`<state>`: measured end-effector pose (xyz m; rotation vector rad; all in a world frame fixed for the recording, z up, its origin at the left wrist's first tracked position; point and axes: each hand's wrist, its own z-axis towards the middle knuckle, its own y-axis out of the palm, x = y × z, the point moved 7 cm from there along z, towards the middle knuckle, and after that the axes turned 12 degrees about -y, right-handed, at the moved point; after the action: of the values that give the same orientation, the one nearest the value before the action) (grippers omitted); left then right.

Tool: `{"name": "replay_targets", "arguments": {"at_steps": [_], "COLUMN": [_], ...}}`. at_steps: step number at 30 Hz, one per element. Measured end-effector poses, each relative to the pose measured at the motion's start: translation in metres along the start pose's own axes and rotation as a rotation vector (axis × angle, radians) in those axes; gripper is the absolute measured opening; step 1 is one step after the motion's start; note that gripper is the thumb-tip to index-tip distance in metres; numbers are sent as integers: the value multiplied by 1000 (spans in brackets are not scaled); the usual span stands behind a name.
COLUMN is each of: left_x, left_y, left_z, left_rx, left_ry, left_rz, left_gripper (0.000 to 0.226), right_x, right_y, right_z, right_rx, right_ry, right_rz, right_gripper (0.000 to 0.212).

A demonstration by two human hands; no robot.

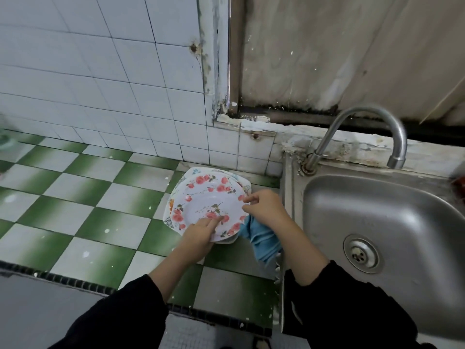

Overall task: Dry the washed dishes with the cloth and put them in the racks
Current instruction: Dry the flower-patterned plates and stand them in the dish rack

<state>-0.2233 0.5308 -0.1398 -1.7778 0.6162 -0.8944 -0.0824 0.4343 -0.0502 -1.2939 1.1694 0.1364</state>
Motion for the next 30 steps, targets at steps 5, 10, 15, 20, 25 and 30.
{"name": "replay_targets", "arguments": {"at_steps": [5, 10, 15, 20, 25, 30], "left_x": [18, 35, 49, 48, 70, 89], "left_y": [-25, -60, -98, -135, -185, -213], "left_z": [-21, -42, -54, -61, -80, -112], "left_rx": [47, 82, 247, 470, 650, 769], "left_ry": [35, 98, 121, 2, -78, -16], "left_rz": [61, -80, -349, -681, -1145, -1310], "left_gripper": [64, 65, 68, 54, 58, 39], "right_x": [8, 4, -4, -47, -130, -161], "right_y": [-25, -41, -50, -52, -58, -107], "right_z": [-15, -40, -50, -53, -72, -49], "right_rx": [108, 212, 188, 162, 504, 810], "right_ry": [85, 279, 335, 128, -674, -634], "right_rz": [334, 859, 1190, 1278, 520, 226], "right_gripper": [4, 4, 14, 20, 42, 50]}}
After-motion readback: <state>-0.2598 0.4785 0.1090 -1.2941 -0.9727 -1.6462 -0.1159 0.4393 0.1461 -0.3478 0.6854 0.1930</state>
